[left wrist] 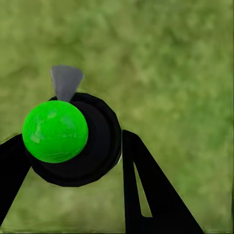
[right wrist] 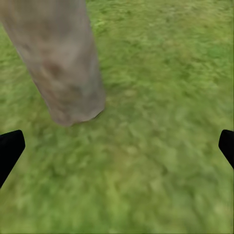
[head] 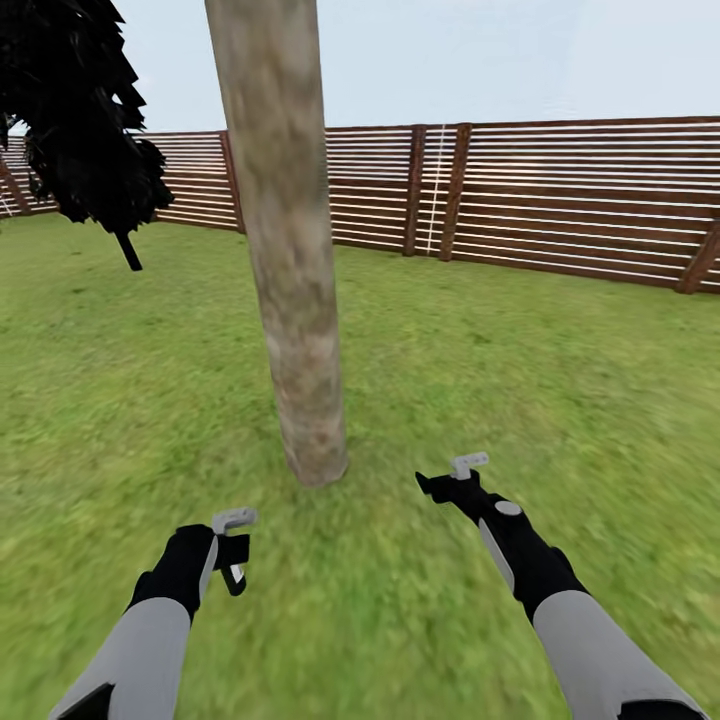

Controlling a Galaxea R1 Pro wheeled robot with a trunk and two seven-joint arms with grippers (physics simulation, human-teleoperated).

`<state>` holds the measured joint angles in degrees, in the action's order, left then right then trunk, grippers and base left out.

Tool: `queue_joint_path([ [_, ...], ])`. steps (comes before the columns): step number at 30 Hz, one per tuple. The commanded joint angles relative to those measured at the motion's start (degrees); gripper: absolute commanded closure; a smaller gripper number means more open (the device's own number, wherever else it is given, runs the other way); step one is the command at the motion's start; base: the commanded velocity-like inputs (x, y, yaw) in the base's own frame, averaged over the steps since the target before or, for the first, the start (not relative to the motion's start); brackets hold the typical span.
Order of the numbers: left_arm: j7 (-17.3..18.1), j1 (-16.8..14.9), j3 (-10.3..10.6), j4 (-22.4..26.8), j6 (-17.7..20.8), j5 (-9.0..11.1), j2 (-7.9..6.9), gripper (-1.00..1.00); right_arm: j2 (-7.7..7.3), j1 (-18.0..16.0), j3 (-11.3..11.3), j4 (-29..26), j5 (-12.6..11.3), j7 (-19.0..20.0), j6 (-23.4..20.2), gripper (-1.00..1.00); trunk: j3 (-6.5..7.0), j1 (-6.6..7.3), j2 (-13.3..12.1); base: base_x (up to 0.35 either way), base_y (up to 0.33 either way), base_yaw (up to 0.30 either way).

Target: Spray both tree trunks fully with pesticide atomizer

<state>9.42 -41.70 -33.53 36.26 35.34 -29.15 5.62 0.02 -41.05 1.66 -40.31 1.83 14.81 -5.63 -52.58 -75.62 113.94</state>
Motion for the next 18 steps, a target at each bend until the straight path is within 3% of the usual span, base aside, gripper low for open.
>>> queue_joint_path([
  [1,0.69,-0.07,-0.44,0.12,0.87,-0.53,0.08,1.00,-0.05,-0.02,-0.11,-0.18,0.23,0.17,-0.34,-1.00,-0.07,-0.02,0.02,0.151,0.000,0.041],
  [8,1.11,-0.12,-0.24,0.36,4.69,-0.47,0.17,1.00,-0.19,-0.03,-0.24,-0.26,0.28,0.13,-0.29,-1.00,-0.16,-0.02,0.02,0.060,0.000,0.009],
  [12,1.13,0.21,2.95,0.90,4.95,-0.45,0.02,1.00,-0.15,-0.02,-0.18,-0.21,0.28,0.13,-0.26,-1.00,-0.46,-0.02,0.02,0.285,0.000,-0.061],
  [18,1.21,0.30,3.72,1.00,4.61,-0.38,0.09,1.00,-0.11,-0.03,-0.16,-0.20,0.28,0.13,-0.25,-1.00,-0.92,-0.02,0.02,0.333,0.001,-0.173],
])
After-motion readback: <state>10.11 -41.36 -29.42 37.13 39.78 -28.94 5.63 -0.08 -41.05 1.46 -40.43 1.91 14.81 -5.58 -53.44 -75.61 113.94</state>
